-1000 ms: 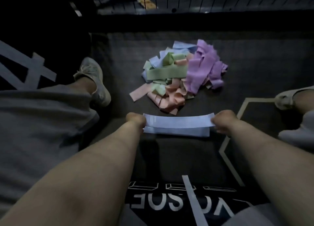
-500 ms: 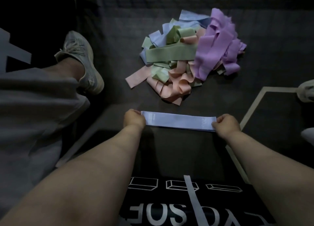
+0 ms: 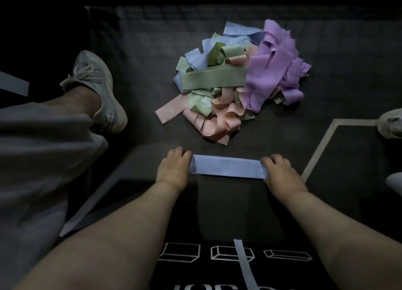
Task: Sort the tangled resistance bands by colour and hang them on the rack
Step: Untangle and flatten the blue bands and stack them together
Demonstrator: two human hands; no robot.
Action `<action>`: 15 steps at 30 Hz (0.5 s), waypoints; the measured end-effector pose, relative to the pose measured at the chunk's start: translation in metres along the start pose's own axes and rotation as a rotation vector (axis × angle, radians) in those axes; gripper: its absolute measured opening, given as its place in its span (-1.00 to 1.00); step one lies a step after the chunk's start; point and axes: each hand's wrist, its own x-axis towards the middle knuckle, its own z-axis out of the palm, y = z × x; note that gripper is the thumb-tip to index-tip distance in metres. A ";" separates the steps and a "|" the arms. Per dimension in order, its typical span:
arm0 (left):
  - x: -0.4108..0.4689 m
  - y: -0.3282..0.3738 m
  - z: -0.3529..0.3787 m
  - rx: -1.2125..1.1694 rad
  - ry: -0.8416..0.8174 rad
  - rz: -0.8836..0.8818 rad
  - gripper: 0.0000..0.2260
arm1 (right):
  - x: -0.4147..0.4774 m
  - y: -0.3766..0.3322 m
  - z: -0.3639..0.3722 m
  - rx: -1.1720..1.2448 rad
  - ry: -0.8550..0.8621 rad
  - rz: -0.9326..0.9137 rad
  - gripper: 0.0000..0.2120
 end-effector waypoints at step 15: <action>-0.004 0.029 0.004 -0.587 -0.089 -0.686 -0.55 | 0.013 -0.041 0.018 0.869 0.096 0.803 -0.40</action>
